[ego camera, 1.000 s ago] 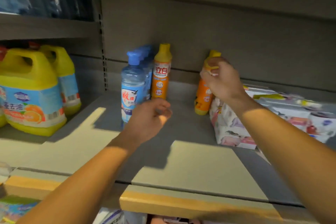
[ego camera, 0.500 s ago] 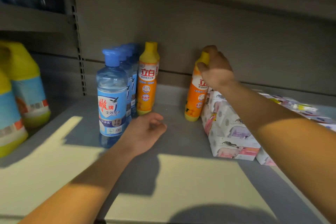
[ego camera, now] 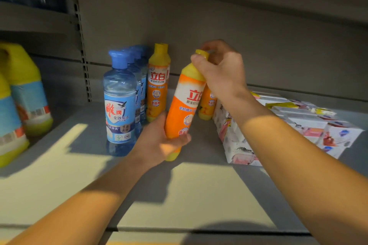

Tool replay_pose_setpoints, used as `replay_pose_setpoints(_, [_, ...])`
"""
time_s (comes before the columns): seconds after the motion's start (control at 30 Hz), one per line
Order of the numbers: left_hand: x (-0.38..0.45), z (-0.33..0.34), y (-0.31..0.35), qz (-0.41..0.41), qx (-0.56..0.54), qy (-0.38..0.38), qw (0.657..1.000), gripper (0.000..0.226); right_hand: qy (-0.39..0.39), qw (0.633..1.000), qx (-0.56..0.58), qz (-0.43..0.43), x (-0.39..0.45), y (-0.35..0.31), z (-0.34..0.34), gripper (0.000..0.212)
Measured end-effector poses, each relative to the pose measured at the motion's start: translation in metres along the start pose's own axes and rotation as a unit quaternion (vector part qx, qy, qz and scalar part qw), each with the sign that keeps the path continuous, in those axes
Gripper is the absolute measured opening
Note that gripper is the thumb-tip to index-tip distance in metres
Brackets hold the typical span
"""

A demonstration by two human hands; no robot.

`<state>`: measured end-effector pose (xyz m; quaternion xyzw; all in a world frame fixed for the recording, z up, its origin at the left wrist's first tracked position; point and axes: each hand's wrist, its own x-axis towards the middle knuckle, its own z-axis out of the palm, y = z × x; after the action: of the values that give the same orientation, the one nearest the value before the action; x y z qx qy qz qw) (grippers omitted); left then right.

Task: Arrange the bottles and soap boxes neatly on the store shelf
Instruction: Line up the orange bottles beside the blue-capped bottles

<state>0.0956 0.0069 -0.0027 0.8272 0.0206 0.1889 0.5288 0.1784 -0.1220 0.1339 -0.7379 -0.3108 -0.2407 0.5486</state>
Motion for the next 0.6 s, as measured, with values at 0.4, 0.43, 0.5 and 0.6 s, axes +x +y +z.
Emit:
replay_pose_setpoints(0.4, [-0.015,-0.008,0.015,-0.165,-0.186,-0.137,0.959,0.048,-0.076,0.862,0.346,0.362,-0.067,0.076,0.026,0.036])
replay_pose_setpoints(0.43, [-0.015,-0.008,0.016,-0.178,-0.195,-0.149,0.953,0.047,-0.07,0.849,0.36,0.381,-0.071,0.079,0.028,0.036])
replay_pose_setpoints(0.5, [-0.016,-0.009,0.017,-0.195,-0.211,-0.165,0.943,0.047,-0.064,0.816,0.406,0.405,-0.077,0.087,0.029,0.035])
replay_pose_setpoints(0.6, [-0.014,-0.011,0.013,-0.205,-0.226,-0.174,0.936,0.047,-0.078,0.782,0.463,0.411,-0.08,0.095,0.025,0.036])
